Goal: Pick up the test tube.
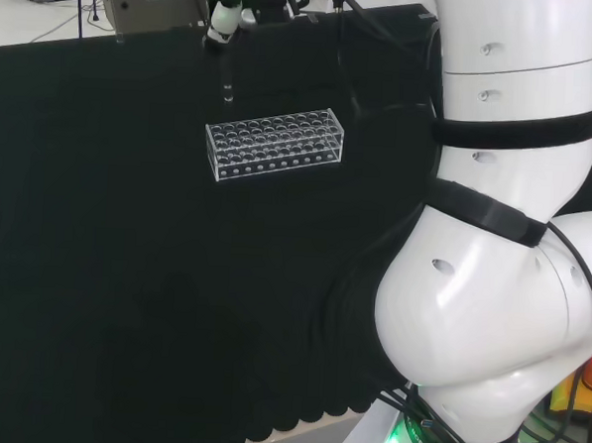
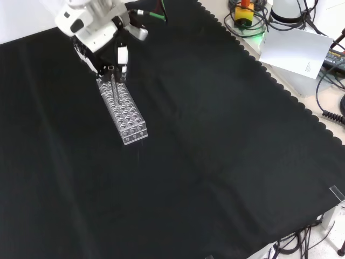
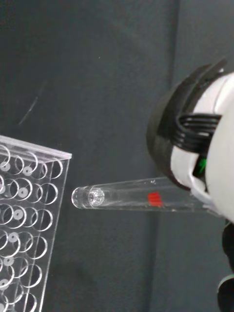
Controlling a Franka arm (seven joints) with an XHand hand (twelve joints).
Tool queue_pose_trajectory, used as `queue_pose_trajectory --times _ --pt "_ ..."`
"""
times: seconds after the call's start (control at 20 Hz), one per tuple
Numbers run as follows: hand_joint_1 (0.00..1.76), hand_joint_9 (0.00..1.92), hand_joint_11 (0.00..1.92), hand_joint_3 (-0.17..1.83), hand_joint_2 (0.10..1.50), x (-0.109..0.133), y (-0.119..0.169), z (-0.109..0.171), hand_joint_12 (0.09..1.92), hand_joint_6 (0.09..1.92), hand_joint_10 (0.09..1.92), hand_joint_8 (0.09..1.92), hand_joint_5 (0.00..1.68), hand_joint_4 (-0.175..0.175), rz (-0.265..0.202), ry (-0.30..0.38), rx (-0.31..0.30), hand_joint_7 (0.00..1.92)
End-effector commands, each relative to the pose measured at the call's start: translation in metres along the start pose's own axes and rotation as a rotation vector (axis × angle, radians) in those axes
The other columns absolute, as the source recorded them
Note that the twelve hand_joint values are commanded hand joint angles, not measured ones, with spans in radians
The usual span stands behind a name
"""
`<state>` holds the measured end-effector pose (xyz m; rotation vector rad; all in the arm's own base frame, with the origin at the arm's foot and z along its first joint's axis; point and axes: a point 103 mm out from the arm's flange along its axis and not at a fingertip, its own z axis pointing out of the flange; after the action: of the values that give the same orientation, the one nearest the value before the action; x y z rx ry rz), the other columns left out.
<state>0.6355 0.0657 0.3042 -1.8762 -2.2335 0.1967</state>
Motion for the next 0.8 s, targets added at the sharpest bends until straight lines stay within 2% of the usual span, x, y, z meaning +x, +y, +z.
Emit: queue_pose_trajectory --times 0.05,0.3,0.45,0.8 --pt "1.24 1.81 1.47 0.6 0.62 -0.002 -0.021 -0.029 0.72 0.09 0.18 0.19 1.57 -0.175 -0.042 0.021 -0.022 1.89" --pt "1.24 1.81 1.47 0.61 0.62 0.003 -0.032 -0.05 0.72 0.09 0.18 0.19 1.57 -0.175 -0.026 0.01 -0.027 1.89" --pt "1.24 1.81 1.47 0.61 0.61 0.003 -0.039 -0.059 0.72 0.09 0.18 0.19 1.57 -0.175 -0.061 0.025 -0.036 1.89" --pt "1.24 1.81 1.47 0.61 0.61 -0.004 -0.05 -0.058 0.72 0.09 0.18 0.19 1.57 -0.175 -0.031 0.017 -0.031 1.89"
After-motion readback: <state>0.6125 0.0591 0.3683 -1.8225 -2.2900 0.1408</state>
